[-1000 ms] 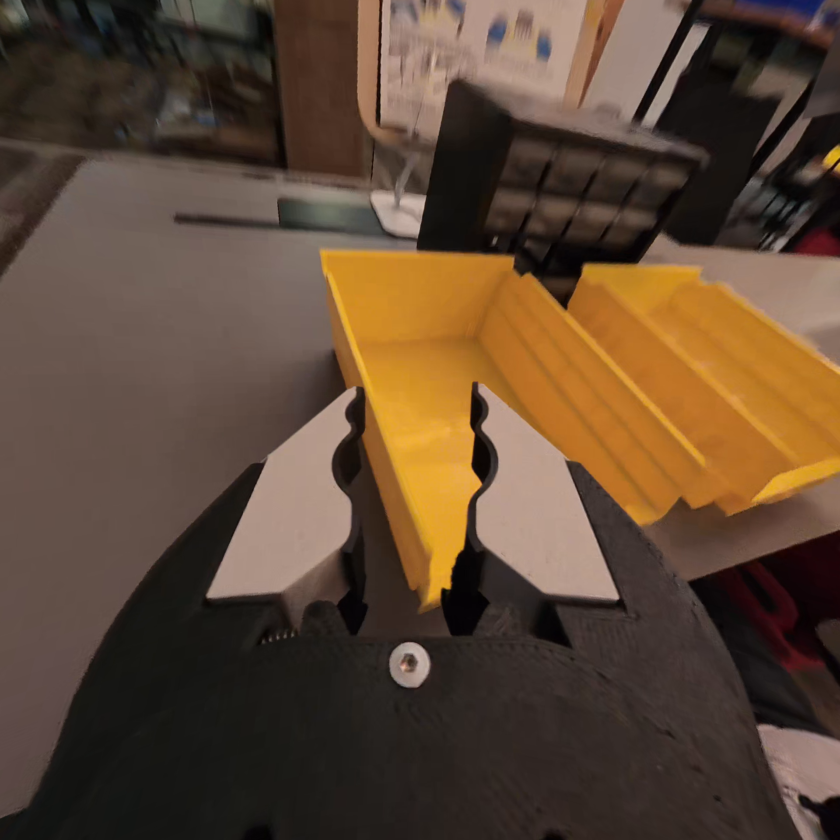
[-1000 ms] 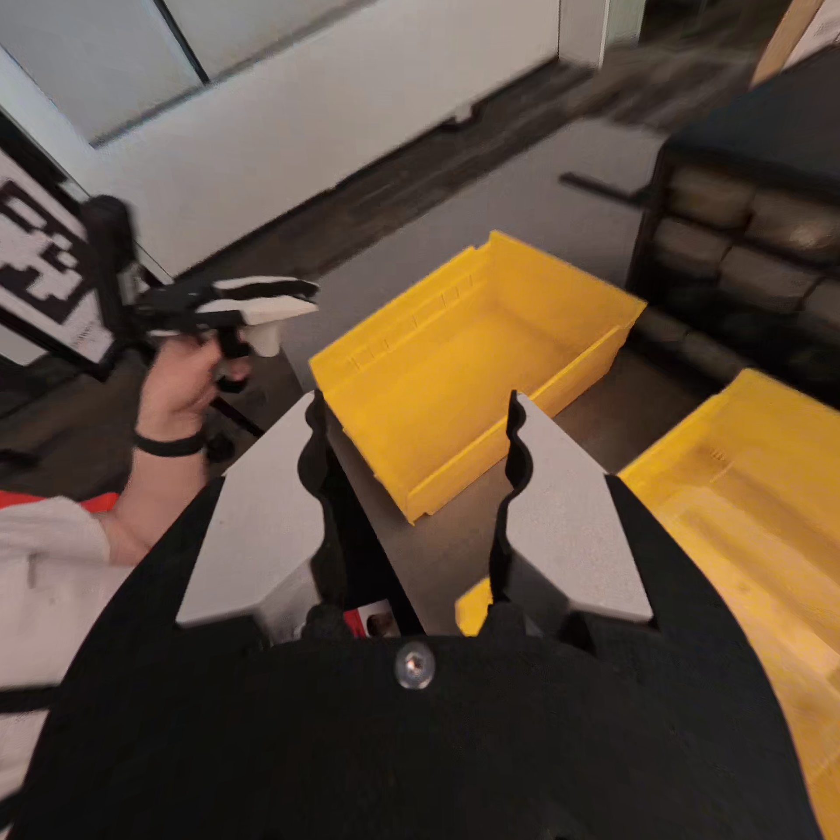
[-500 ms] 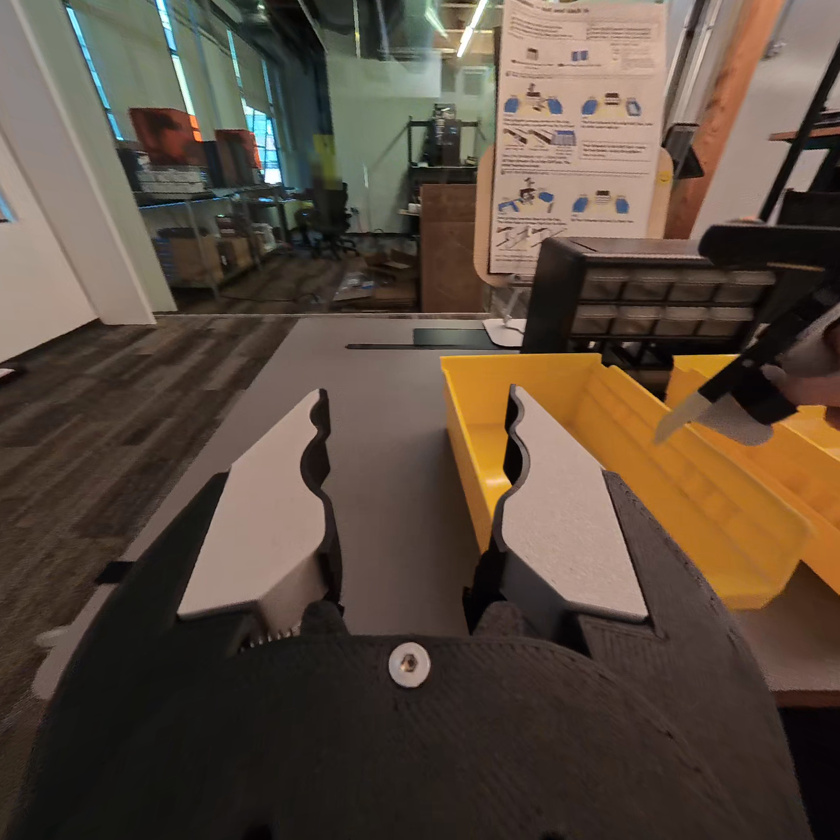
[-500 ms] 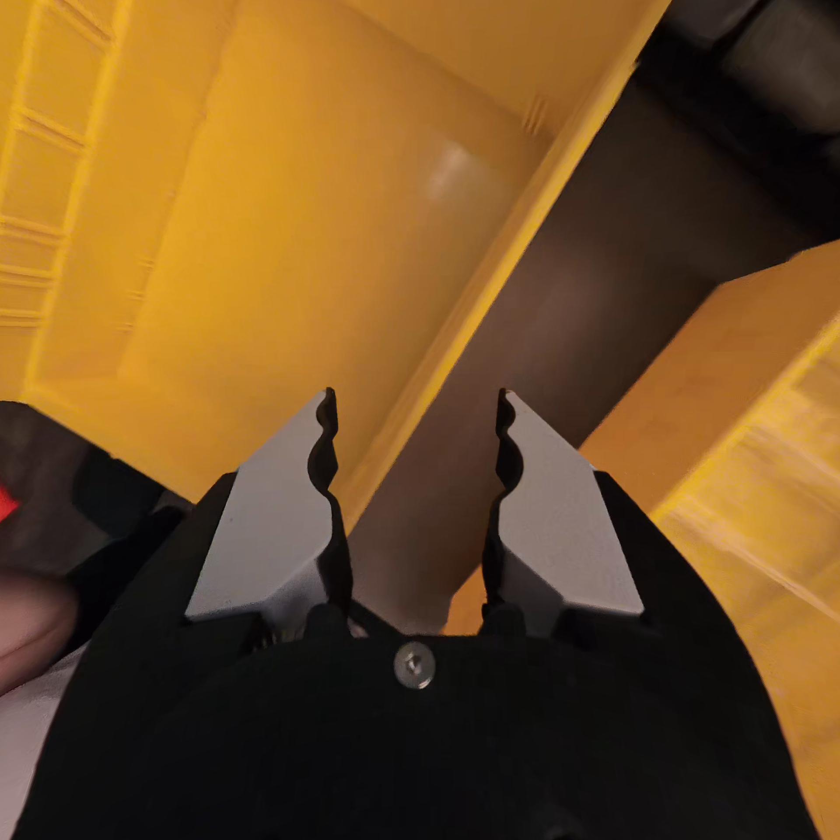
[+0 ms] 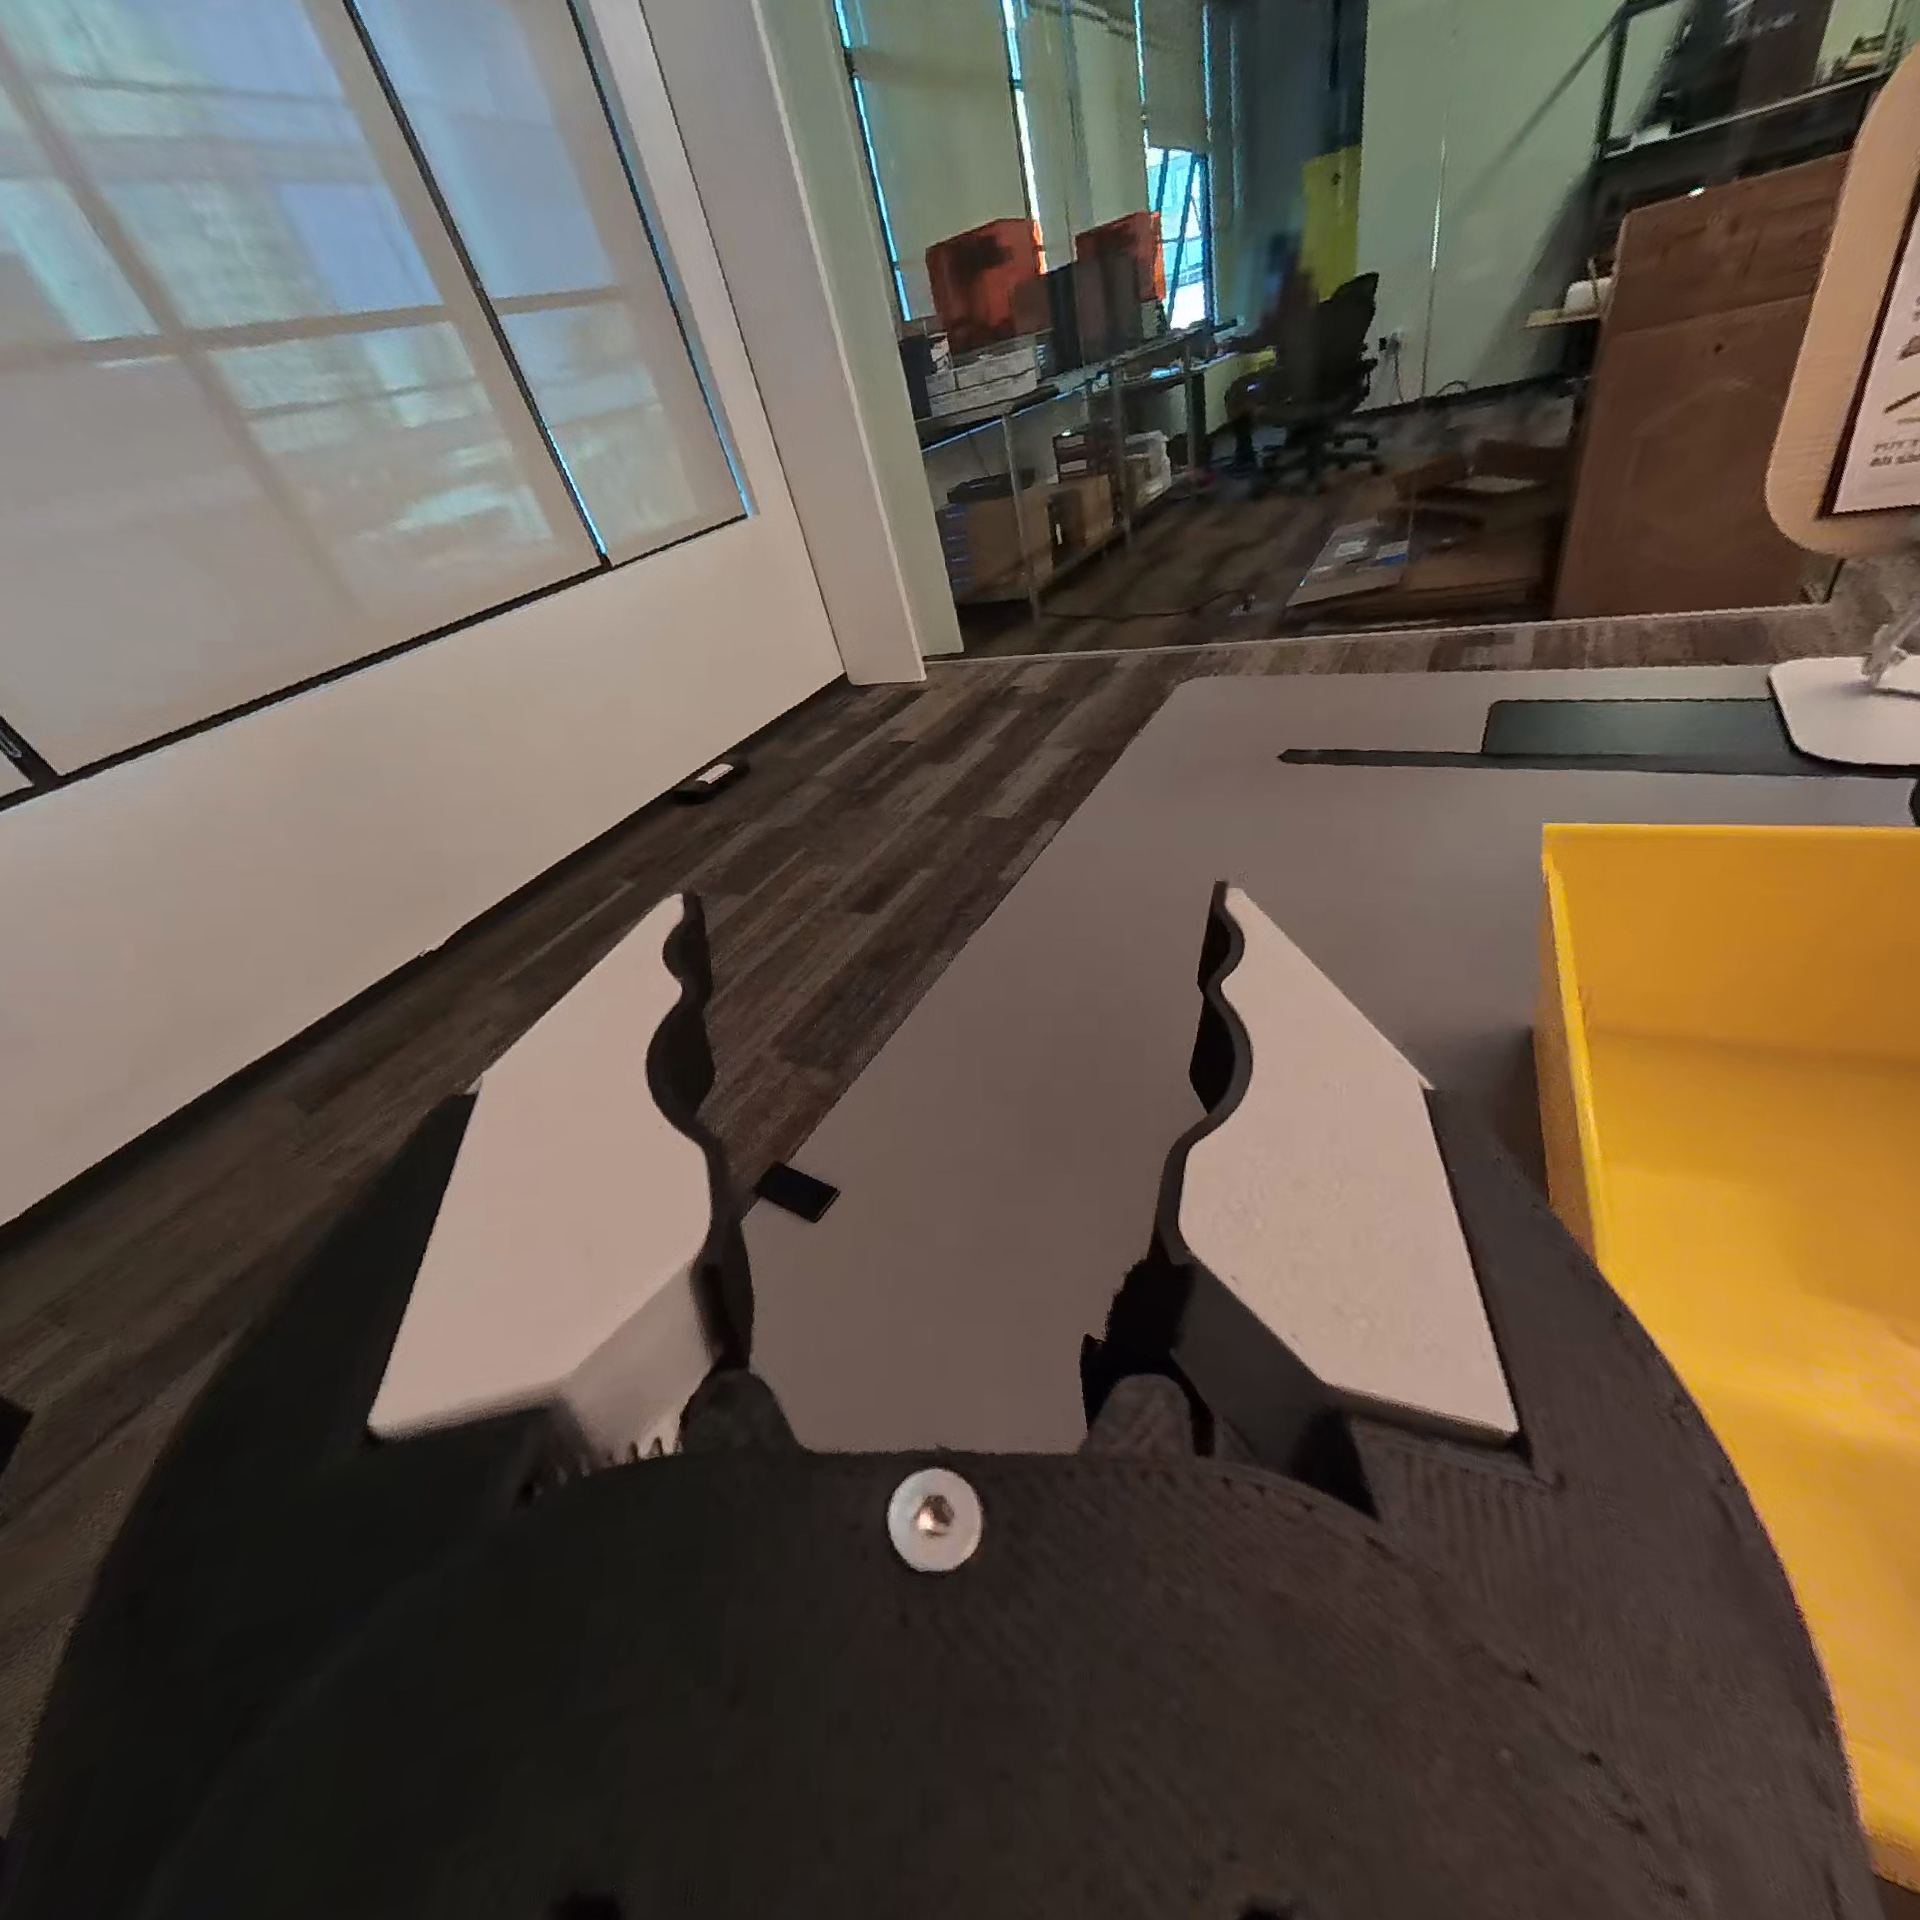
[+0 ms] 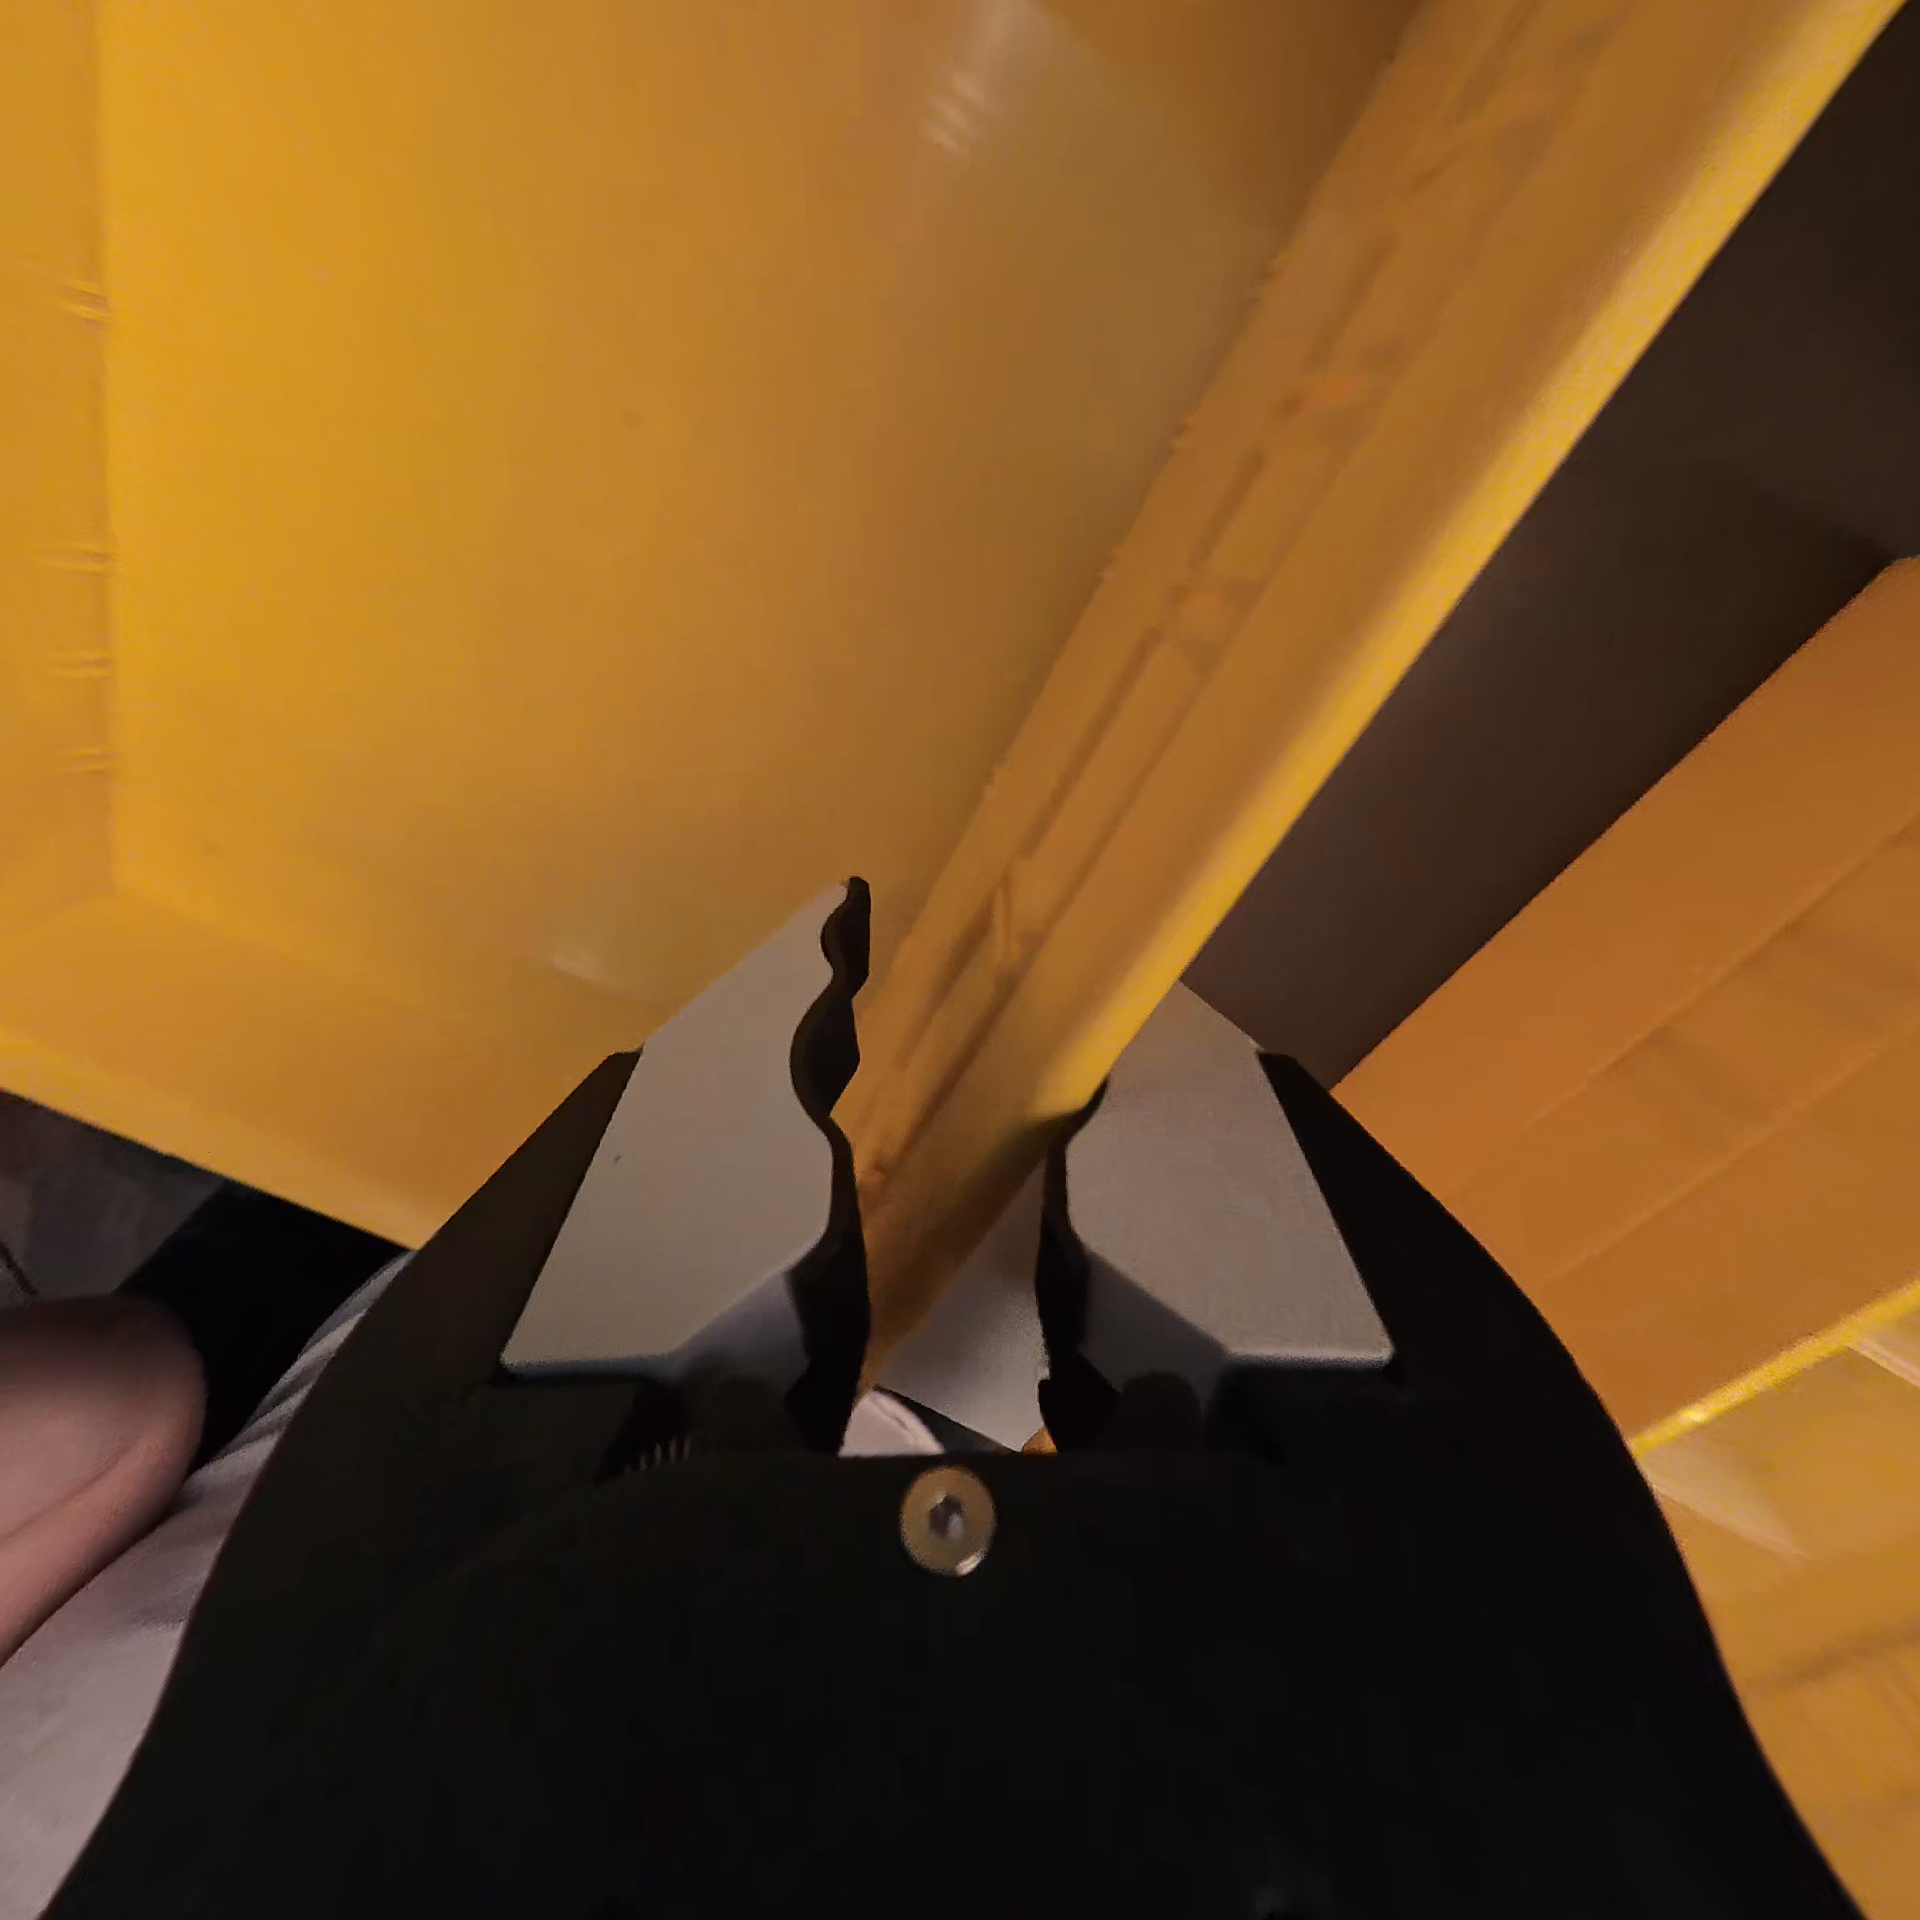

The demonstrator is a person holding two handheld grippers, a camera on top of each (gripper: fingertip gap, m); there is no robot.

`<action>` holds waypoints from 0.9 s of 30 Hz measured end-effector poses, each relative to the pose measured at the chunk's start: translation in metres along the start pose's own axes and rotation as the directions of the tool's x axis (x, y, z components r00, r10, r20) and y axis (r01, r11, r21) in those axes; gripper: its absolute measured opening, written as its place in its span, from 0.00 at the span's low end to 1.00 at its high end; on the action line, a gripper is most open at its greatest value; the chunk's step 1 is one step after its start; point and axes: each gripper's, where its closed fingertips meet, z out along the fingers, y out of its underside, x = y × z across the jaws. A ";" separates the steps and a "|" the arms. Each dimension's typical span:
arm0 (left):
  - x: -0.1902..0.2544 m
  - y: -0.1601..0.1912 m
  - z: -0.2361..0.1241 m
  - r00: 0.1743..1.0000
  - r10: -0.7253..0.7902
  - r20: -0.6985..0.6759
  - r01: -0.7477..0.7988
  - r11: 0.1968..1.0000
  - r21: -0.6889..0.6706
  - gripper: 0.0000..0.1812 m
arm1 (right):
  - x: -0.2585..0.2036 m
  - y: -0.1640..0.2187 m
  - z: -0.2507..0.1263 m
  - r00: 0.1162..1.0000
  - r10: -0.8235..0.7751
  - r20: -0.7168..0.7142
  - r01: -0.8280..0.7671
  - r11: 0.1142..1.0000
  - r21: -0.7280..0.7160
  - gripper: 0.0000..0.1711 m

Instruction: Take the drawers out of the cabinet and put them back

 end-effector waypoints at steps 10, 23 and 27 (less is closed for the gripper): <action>0.011 0.009 0.001 0.998 0.036 -0.052 -0.038 0.998 -0.042 0.52 | 0.008 -0.012 -0.001 0.987 0.077 0.142 -0.081 0.997 0.017 0.02; 0.043 -0.050 -0.059 0.926 -0.105 -0.362 0.158 0.980 0.121 0.52 | 0.002 -0.013 -0.090 0.985 -0.124 0.116 0.127 0.992 -0.023 0.02; 0.068 -0.050 -0.074 0.822 -0.178 -0.541 0.232 0.972 0.034 0.52 | 0.049 0.014 -0.165 0.985 -0.136 0.110 0.132 0.991 0.035 0.02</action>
